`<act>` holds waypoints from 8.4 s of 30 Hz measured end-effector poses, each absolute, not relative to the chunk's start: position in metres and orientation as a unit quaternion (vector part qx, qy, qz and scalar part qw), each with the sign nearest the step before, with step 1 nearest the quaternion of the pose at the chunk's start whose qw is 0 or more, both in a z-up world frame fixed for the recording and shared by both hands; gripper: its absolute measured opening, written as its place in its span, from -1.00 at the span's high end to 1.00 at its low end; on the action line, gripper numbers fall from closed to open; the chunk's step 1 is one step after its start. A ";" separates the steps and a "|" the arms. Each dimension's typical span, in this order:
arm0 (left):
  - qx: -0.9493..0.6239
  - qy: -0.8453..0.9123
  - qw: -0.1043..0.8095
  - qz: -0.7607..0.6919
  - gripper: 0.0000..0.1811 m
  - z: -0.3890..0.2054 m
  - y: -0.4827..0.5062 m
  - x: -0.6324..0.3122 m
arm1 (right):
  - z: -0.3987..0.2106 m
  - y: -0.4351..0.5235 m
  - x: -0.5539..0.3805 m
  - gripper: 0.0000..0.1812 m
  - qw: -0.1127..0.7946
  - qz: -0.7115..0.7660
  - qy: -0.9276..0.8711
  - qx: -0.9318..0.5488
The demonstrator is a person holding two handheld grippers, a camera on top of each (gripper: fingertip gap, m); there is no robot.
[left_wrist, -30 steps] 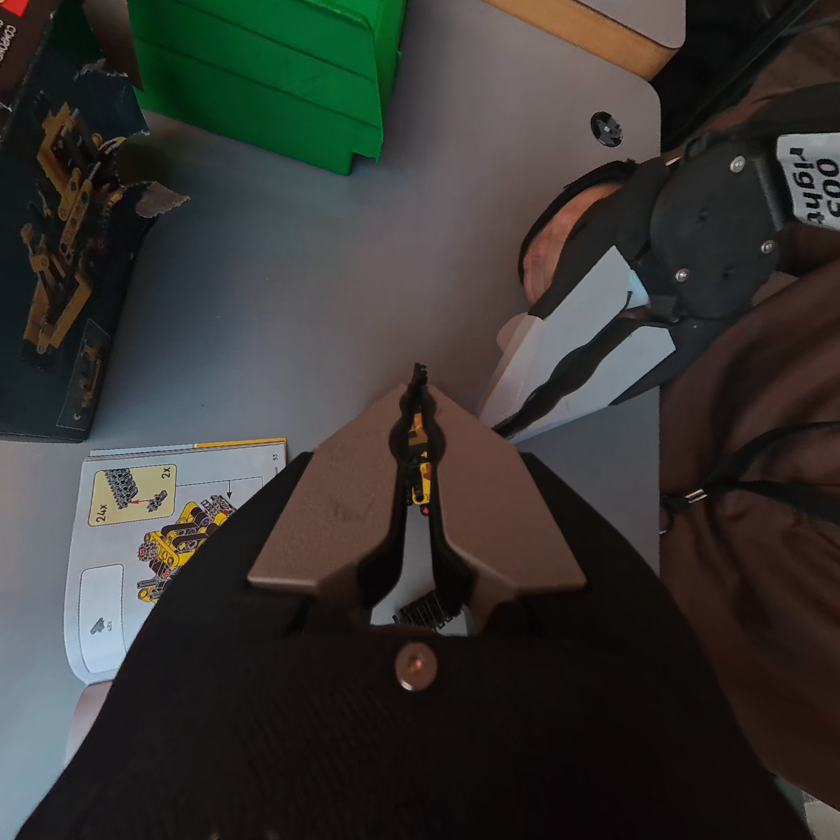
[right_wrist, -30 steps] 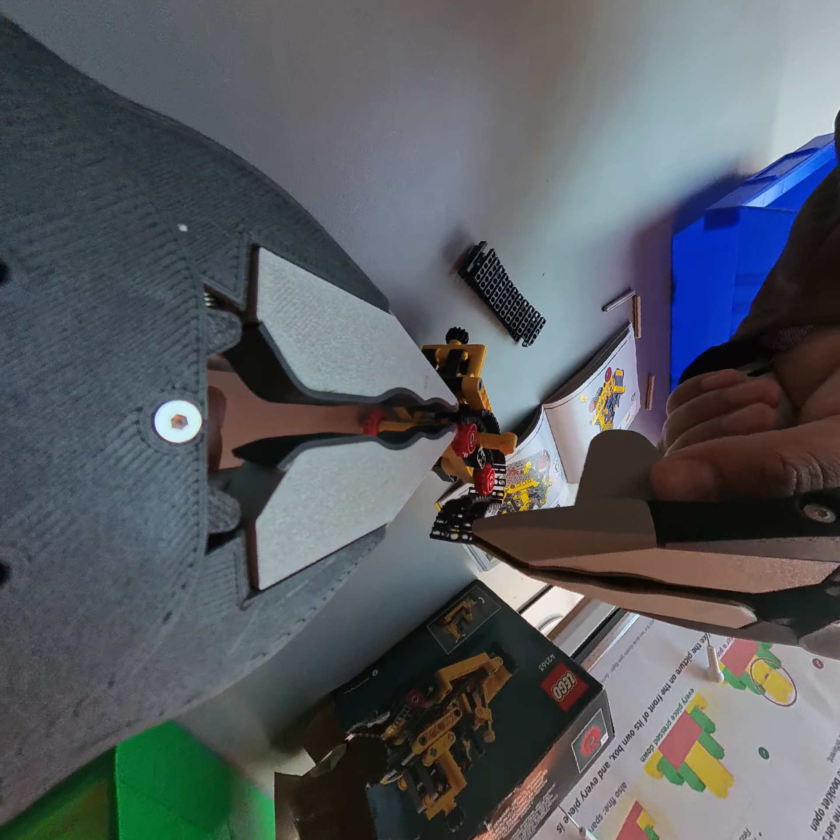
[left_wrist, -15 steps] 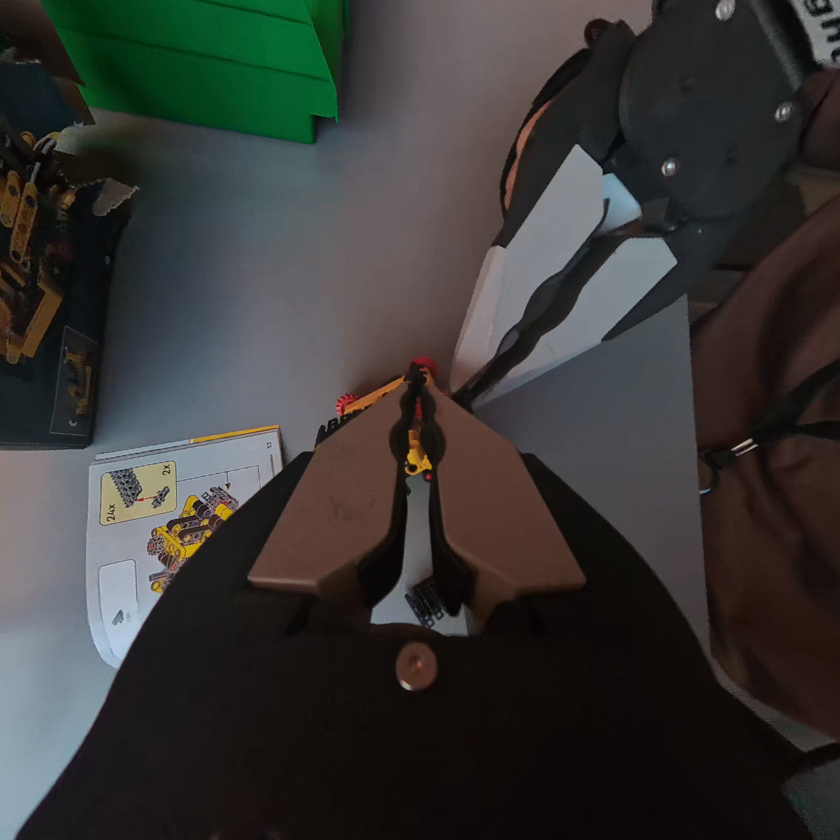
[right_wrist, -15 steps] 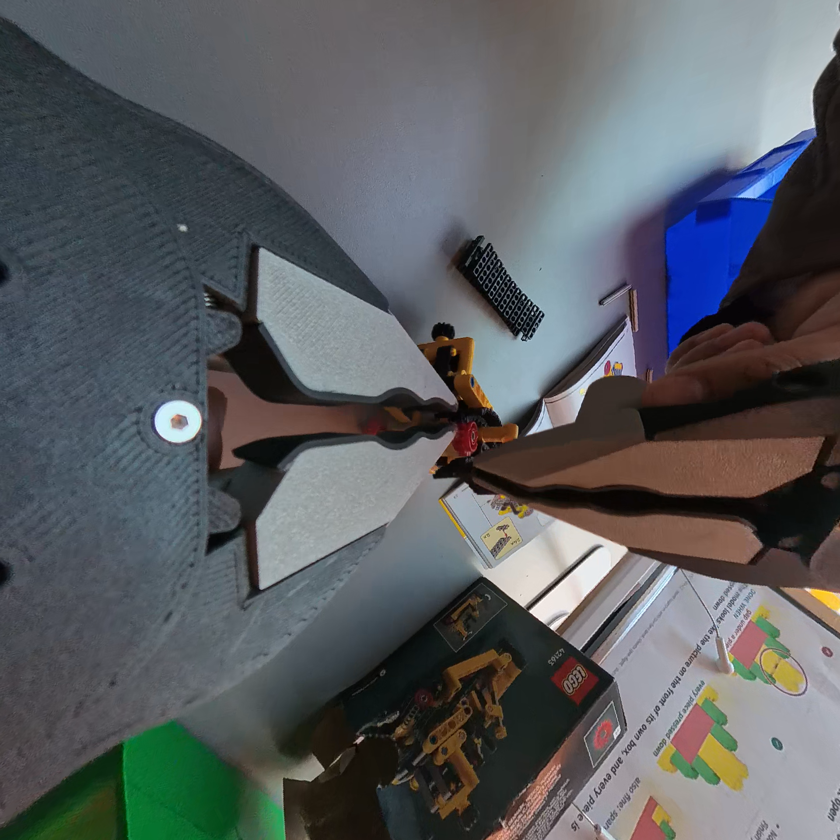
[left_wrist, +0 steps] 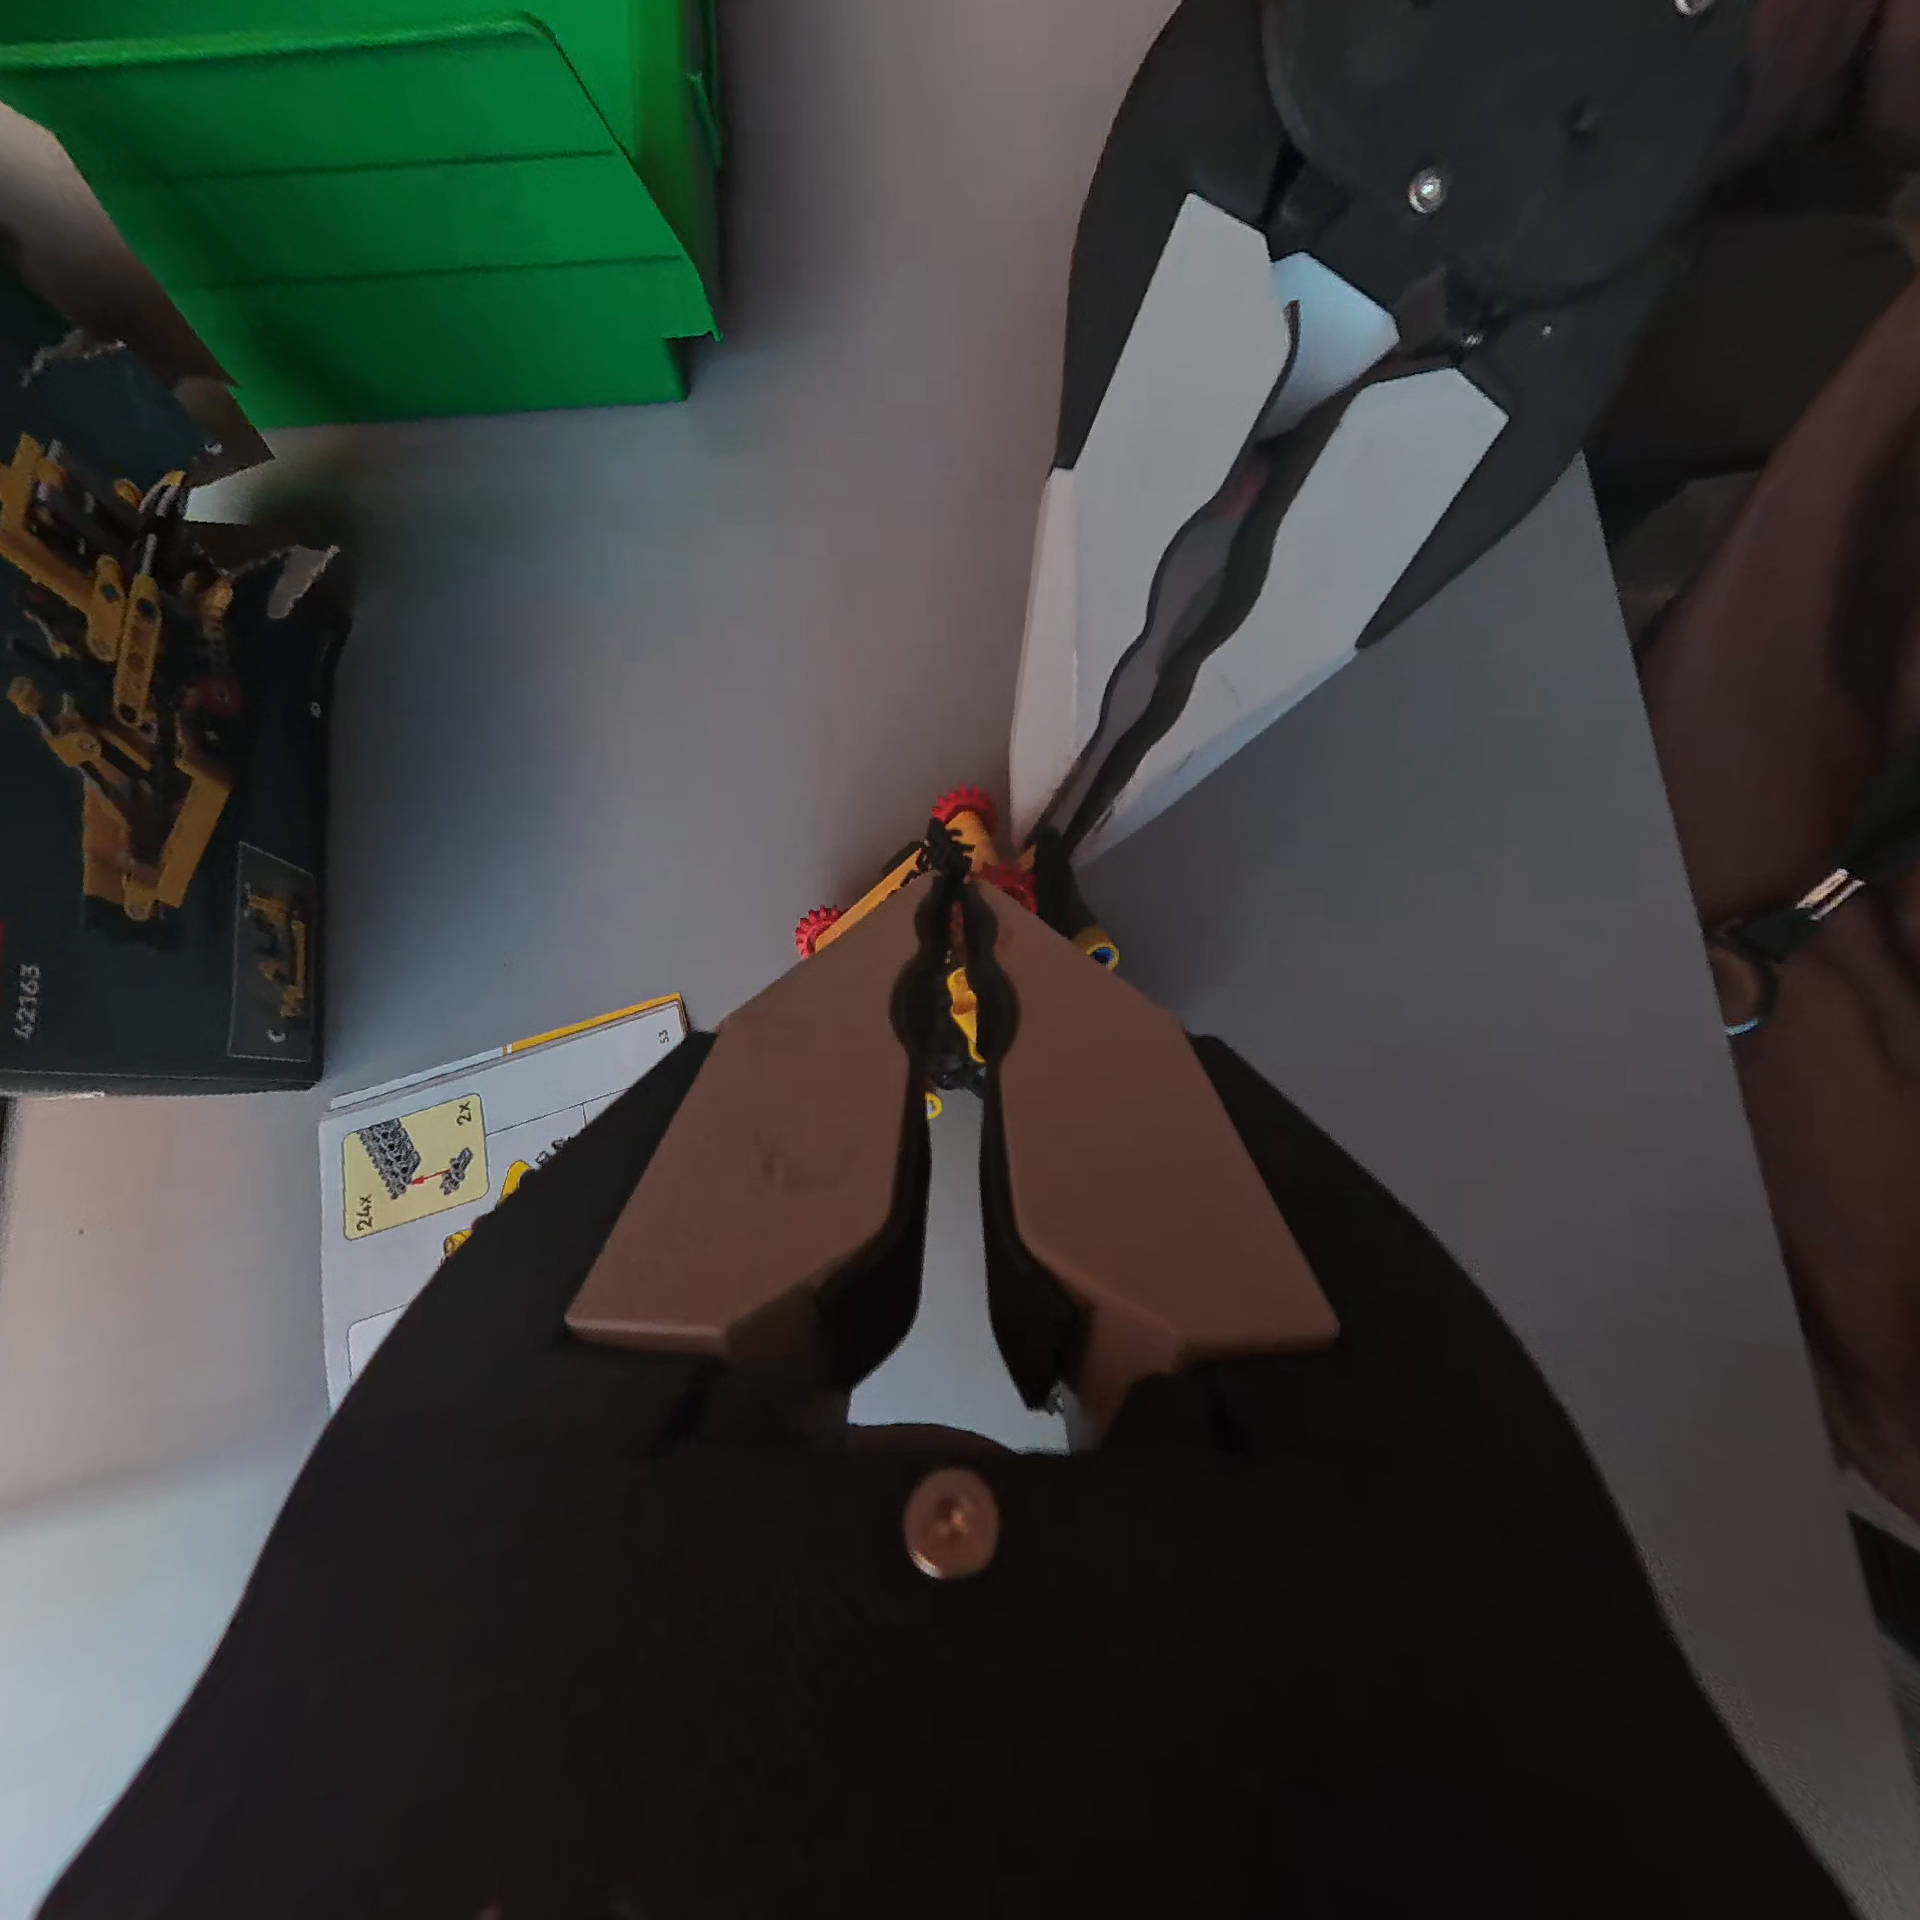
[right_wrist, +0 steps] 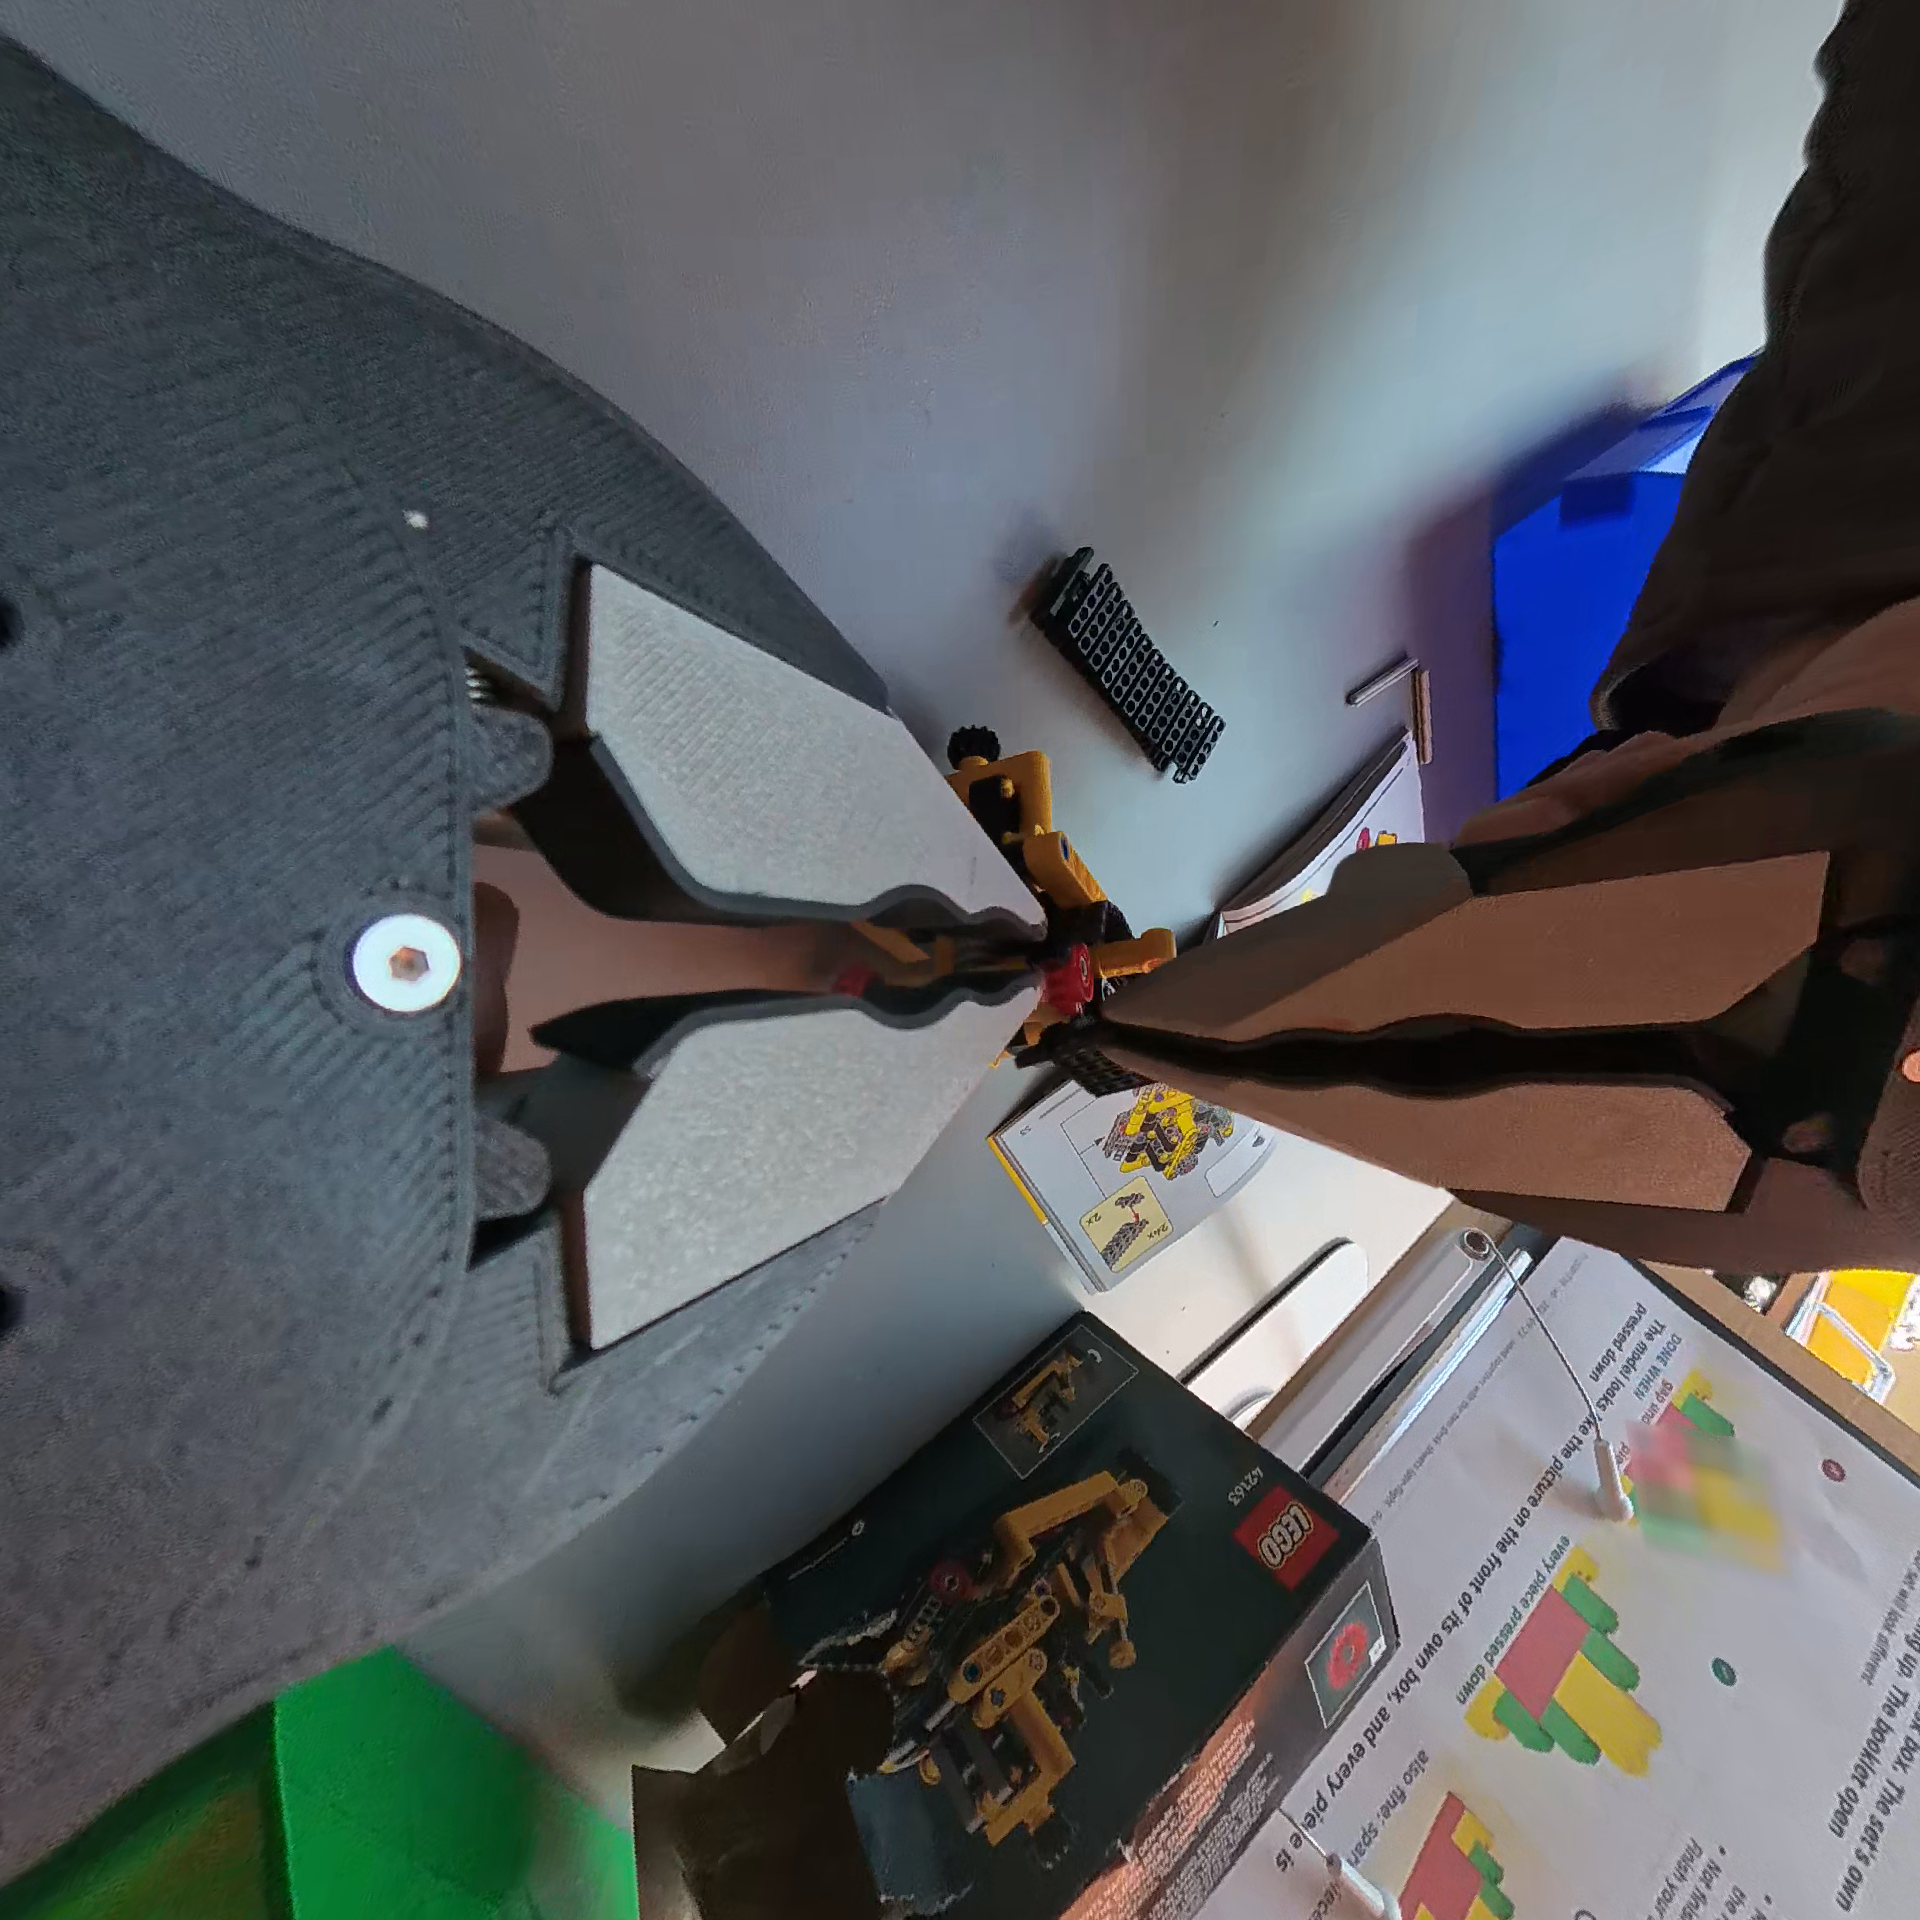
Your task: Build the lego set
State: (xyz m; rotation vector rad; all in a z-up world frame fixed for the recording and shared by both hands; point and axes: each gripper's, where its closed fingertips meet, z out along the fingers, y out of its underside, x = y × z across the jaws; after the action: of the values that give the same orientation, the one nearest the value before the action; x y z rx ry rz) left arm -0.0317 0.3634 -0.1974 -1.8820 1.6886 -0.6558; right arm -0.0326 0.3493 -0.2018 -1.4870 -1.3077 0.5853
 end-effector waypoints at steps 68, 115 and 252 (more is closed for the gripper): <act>-0.661 0.622 0.366 -0.204 1.00 -0.197 0.357 -0.037 | -0.214 0.340 -0.025 0.91 0.462 0.321 -0.513 -0.648; -0.646 0.643 0.345 -0.225 1.00 -0.197 0.359 -0.029 | -0.207 0.345 -0.033 1.00 0.463 0.335 -0.541 -0.618; -0.523 0.748 0.250 -0.324 1.00 -0.196 0.351 -0.026 | -0.216 0.342 -0.036 1.00 0.355 0.443 -0.597 -0.567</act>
State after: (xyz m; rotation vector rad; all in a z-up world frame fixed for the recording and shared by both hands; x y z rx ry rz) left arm -0.0265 0.3508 -0.1965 -1.4226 2.0349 -0.8829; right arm -0.0357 0.3425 -0.2161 -1.4660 -1.5417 1.1461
